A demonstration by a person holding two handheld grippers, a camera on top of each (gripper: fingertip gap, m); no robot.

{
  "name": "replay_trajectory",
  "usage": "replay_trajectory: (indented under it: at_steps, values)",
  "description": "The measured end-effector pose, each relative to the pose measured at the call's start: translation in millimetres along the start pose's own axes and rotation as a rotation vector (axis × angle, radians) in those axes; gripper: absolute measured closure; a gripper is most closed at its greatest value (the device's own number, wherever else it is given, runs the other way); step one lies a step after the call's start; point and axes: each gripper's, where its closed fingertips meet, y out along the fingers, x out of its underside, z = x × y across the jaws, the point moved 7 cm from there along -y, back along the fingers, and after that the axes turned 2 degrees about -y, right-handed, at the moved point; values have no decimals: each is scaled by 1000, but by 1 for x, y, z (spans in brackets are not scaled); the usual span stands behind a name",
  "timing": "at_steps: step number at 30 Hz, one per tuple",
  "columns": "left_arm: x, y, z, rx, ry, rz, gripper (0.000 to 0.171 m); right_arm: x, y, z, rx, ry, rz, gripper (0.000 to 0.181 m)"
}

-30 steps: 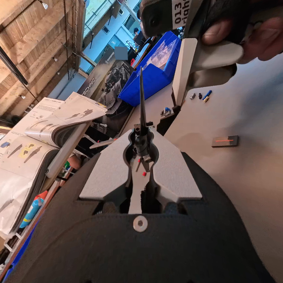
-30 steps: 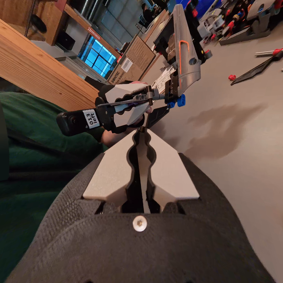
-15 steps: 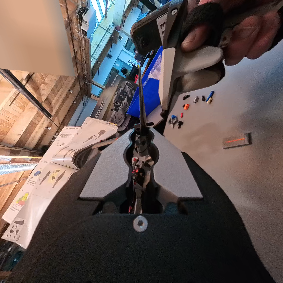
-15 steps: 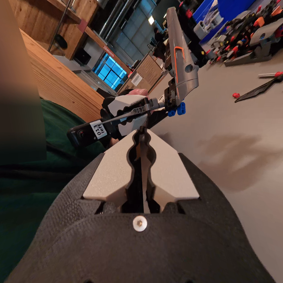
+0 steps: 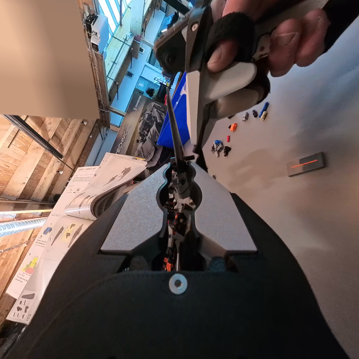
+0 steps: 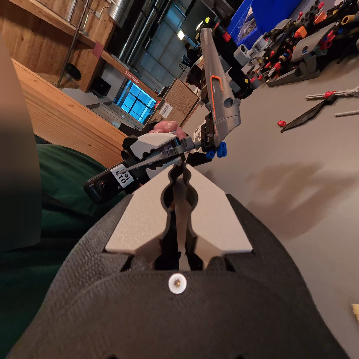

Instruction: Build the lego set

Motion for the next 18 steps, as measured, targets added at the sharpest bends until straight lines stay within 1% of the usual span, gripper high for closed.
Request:
replay_trajectory:
  at_steps: [4,8,10,13,16,18]
  values:
    - [2,3,1,19,-31,-14,159,-1,-1,2,4,-6,37,179]
    - [6,4,-5,21,-149,-30,159,-5,-4,3,14,-31,105,181]
    - [7,6,-8,32,-248,-27,159,-4,-2,4,31,-46,93,181]
    - [17,10,-11,63,-395,-57,159,0,-1,10,87,-62,65,181]
    - [29,11,-17,97,-614,-46,159,3,-9,13,162,-111,77,181]
    - [37,10,-22,129,-779,-35,158,7,-12,13,191,-133,44,178]
